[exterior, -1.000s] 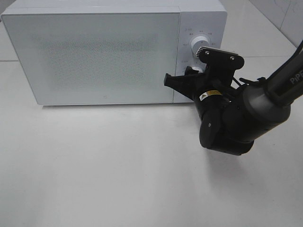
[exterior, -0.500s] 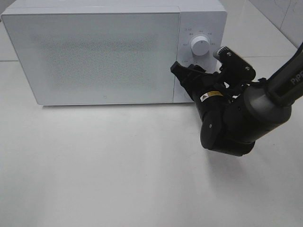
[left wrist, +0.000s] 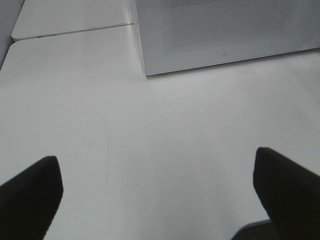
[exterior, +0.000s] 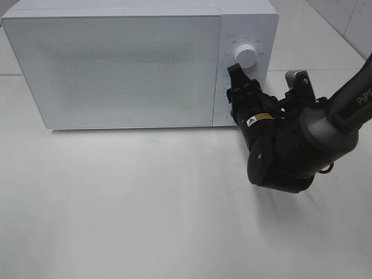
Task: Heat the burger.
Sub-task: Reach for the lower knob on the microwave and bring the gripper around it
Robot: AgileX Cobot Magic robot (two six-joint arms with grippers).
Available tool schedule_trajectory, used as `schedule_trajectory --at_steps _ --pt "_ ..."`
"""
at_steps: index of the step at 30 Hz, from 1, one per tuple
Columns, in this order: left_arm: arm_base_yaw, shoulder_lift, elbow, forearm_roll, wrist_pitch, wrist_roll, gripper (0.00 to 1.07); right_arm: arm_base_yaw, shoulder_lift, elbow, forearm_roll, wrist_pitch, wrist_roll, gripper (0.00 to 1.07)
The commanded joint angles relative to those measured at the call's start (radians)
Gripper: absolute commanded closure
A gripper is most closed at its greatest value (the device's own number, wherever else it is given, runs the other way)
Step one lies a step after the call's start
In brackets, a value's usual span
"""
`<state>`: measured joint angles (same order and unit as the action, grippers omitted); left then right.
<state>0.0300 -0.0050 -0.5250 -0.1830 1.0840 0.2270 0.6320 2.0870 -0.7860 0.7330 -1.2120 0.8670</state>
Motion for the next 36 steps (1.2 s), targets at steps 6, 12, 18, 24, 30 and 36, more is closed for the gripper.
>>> schedule_trajectory --at_steps 6,12,18,24,30,36 --pt "0.000 -0.019 0.003 0.000 -0.003 -0.004 0.10 -0.003 -0.004 -0.026 -0.121 -0.102 0.230 1.04" --pt "0.000 -0.019 0.003 0.000 -0.003 -0.004 0.10 -0.003 -0.004 -0.026 -0.125 -0.135 0.359 1.04" --pt "0.000 -0.019 0.003 0.000 -0.003 -0.004 0.10 -0.003 -0.004 -0.026 -0.123 -0.141 0.473 1.04" --pt "0.000 -0.019 0.003 0.000 -0.003 -0.004 0.10 -0.003 -0.004 -0.026 -0.121 -0.159 0.593 1.04" --pt "0.000 -0.019 0.003 0.000 -0.003 -0.004 0.10 -0.003 -0.004 -0.026 -0.119 -0.159 0.639 1.03" --pt "0.000 -0.019 0.003 0.000 -0.003 -0.004 0.10 -0.003 -0.004 -0.026 -0.115 -0.159 0.621 1.02"
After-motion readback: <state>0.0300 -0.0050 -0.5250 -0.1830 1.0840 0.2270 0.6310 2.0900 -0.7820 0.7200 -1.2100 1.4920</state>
